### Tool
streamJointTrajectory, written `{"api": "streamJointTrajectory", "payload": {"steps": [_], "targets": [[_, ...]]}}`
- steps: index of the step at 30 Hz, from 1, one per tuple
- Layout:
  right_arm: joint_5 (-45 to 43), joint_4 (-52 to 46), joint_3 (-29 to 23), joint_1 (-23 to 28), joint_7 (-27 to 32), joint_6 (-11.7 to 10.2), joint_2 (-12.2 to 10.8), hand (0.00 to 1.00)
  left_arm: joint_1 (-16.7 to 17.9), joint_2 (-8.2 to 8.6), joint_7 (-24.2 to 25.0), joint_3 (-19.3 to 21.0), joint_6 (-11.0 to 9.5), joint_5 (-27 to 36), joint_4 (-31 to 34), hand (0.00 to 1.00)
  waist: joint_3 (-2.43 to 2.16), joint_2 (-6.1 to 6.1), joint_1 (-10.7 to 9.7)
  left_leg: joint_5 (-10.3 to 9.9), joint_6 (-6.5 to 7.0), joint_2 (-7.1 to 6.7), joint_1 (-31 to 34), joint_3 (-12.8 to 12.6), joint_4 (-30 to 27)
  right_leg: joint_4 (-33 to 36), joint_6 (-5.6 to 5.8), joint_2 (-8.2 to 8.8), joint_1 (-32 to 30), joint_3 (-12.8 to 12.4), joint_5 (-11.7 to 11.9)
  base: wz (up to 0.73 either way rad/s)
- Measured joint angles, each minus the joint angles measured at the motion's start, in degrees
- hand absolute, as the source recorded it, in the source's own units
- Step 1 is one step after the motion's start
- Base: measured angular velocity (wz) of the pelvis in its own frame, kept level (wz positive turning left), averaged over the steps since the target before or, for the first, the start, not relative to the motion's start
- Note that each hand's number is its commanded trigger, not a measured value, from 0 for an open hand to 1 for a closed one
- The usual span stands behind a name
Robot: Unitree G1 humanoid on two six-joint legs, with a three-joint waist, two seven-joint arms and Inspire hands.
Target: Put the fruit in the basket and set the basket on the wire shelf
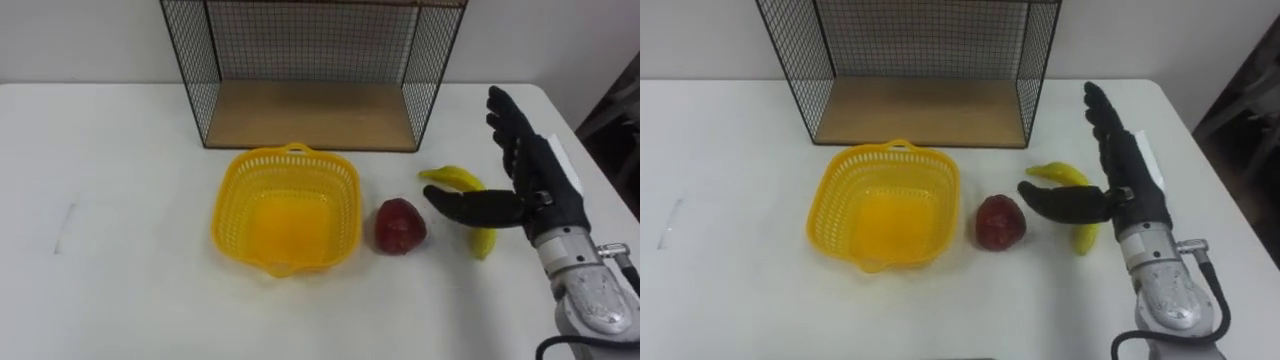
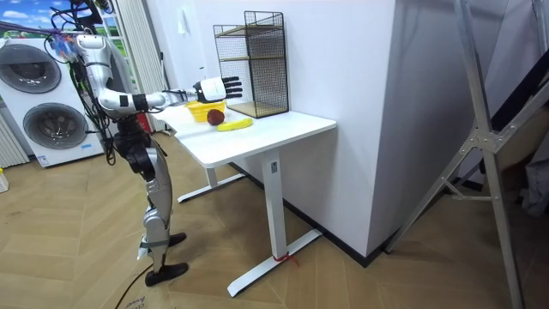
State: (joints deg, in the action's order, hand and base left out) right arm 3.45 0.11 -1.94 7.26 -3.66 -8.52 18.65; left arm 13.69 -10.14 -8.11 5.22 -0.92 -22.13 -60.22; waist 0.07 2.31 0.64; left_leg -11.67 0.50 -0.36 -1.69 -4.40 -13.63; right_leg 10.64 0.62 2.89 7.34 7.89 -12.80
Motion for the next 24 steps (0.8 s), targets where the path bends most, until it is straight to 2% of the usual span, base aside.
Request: {"api": "streamJointTrajectory", "payload": {"steps": [8,13,17,24], "targets": [[-0.1,1.6,0.8,0.2,-4.1,0.2,-0.2,0.0,-0.1,-0.03,0.4,-1.1,-0.1,0.0,0.0,0.0,0.1,0.1,0.0,0.0,0.01,0.02,0.0,0.0,0.0,0.0,-0.01,-0.03,0.0,0.0,0.0,0.0],[-1.7,1.6,0.9,0.2,-6.2,0.8,-0.6,0.0,-0.7,-0.05,1.7,-1.1,-0.3,0.0,0.0,0.0,0.12,1.09,0.6,0.0,0.01,0.03,-0.1,-0.1,-0.1,0.0,-0.01,-0.03,0.0,-0.1,0.0,0.0],[-1.7,1.6,1.2,0.3,-7.2,1.1,-0.8,0.0,-0.7,-0.06,2.5,-1.1,-0.3,0.0,0.0,0.0,0.19,1.35,1.3,0.0,0.01,0.07,-0.1,-0.1,-0.1,0.0,-0.02,-0.04,0.0,-0.1,0.0,0.0],[-1.7,2.2,5.8,0.3,-8.2,1.4,-1.3,0.0,-0.6,-0.07,2.4,-1.2,-0.3,0.0,0.0,0.0,0.26,1.43,1.6,0.0,0.01,0.1,0.0,0.0,-0.1,0.0,-0.06,-0.07,0.0,0.1,0.1,0.0]]}}
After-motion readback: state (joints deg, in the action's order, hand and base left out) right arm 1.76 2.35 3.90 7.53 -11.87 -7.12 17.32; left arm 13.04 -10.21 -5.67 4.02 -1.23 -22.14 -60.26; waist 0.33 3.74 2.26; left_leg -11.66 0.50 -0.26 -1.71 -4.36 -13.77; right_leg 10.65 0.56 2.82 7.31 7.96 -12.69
